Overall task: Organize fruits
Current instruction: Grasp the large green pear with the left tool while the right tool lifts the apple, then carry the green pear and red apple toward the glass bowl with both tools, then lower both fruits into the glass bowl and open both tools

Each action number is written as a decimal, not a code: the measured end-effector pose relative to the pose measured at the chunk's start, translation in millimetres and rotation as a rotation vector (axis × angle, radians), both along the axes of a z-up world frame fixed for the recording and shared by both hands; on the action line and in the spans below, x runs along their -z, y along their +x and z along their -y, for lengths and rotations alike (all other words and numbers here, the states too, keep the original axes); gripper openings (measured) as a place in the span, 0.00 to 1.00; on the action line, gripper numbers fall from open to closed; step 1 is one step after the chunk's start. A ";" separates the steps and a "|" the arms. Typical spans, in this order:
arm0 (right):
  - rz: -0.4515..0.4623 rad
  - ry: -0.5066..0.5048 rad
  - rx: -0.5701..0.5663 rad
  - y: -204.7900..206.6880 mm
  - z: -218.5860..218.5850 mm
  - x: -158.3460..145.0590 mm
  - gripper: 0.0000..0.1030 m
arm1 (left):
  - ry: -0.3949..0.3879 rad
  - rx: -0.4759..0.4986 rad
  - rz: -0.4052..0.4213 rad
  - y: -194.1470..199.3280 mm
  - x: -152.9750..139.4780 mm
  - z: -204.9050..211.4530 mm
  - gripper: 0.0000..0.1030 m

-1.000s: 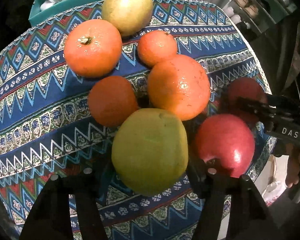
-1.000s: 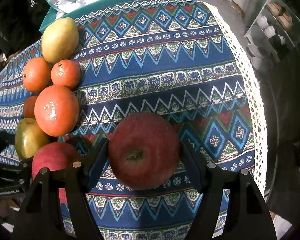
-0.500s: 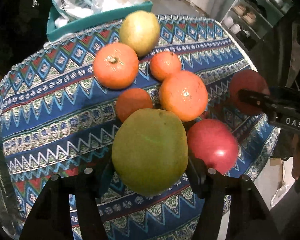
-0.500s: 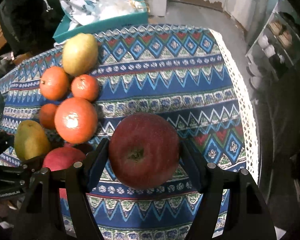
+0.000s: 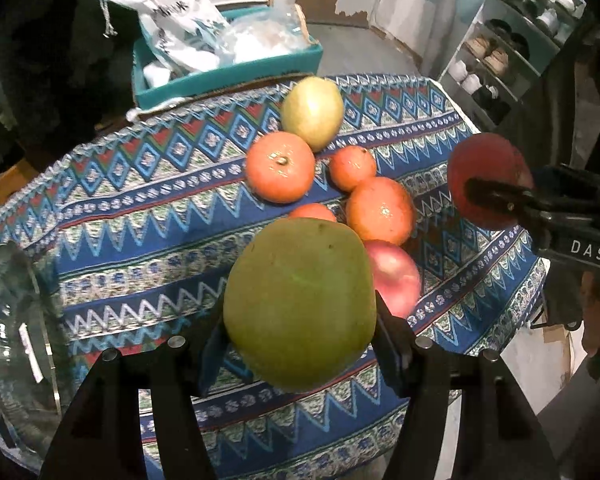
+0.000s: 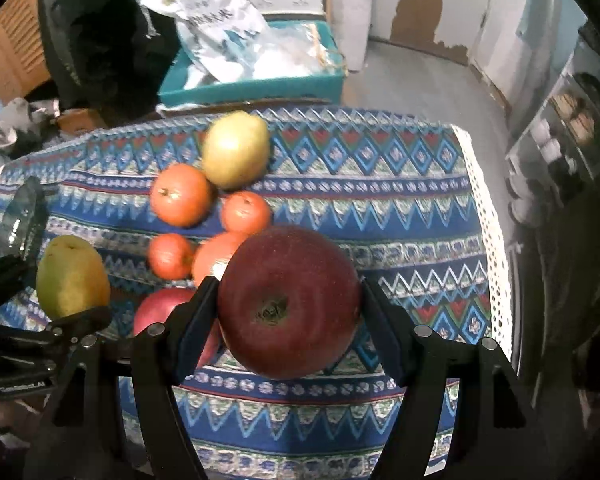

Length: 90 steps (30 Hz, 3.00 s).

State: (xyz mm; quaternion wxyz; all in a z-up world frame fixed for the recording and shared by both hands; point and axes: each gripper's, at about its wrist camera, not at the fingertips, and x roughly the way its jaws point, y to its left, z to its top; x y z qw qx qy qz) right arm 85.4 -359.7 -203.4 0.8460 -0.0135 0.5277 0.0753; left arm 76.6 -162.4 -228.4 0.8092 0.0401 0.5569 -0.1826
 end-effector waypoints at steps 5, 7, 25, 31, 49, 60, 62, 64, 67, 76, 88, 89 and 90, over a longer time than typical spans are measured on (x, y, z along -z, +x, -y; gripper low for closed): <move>0.034 0.002 -0.034 -2.2 -15.2 -14.3 0.69 | -0.002 -0.019 0.025 -5.3 -11.0 -16.6 0.63; 0.049 0.002 -0.050 -2.6 -22.4 -20.9 0.69 | -0.001 -0.026 0.040 -7.5 -16.5 -23.5 0.63; 0.175 0.057 -0.176 -8.1 -89.8 -81.1 0.69 | -0.011 -0.109 0.162 -30.1 -73.6 -82.1 0.63; 0.193 0.096 -0.210 -6.2 -112.3 -95.1 0.69 | -0.043 -0.137 0.187 -32.4 -91.0 -99.6 0.63; 0.202 0.141 -0.317 7.5 -190.4 -109.7 0.69 | -0.031 -0.259 0.229 -40.8 -99.7 -167.2 0.63; 0.160 0.161 -0.410 21.3 -250.7 -99.0 0.69 | -0.024 -0.355 0.203 -41.7 -83.6 -218.4 0.63; 0.149 0.162 -0.428 24.4 -263.5 -94.6 0.69 | -0.021 -0.369 0.201 -42.4 -81.3 -226.0 0.63; 0.138 0.164 -0.447 26.6 -274.6 -91.0 0.69 | -0.019 -0.389 0.195 -43.2 -78.4 -236.3 0.63; 0.124 0.165 -0.477 29.3 -293.1 -85.3 0.69 | -0.019 -0.412 0.188 -42.2 -75.3 -249.6 0.63; 0.060 0.169 -0.550 33.0 -340.6 -61.2 0.69 | -0.008 -0.475 0.136 -46.7 -48.7 -285.0 0.63; -0.055 0.134 -0.605 32.9 -387.6 -14.7 0.69 | 0.034 -0.514 0.049 -48.4 -8.1 -312.1 0.63; -0.062 0.127 -0.609 32.6 -389.7 -10.6 0.69 | 0.035 -0.518 0.038 -47.7 -4.0 -313.7 0.63; -0.069 0.121 -0.611 32.3 -391.6 -6.7 0.69 | 0.033 -0.522 0.025 -46.8 0.3 -315.6 0.63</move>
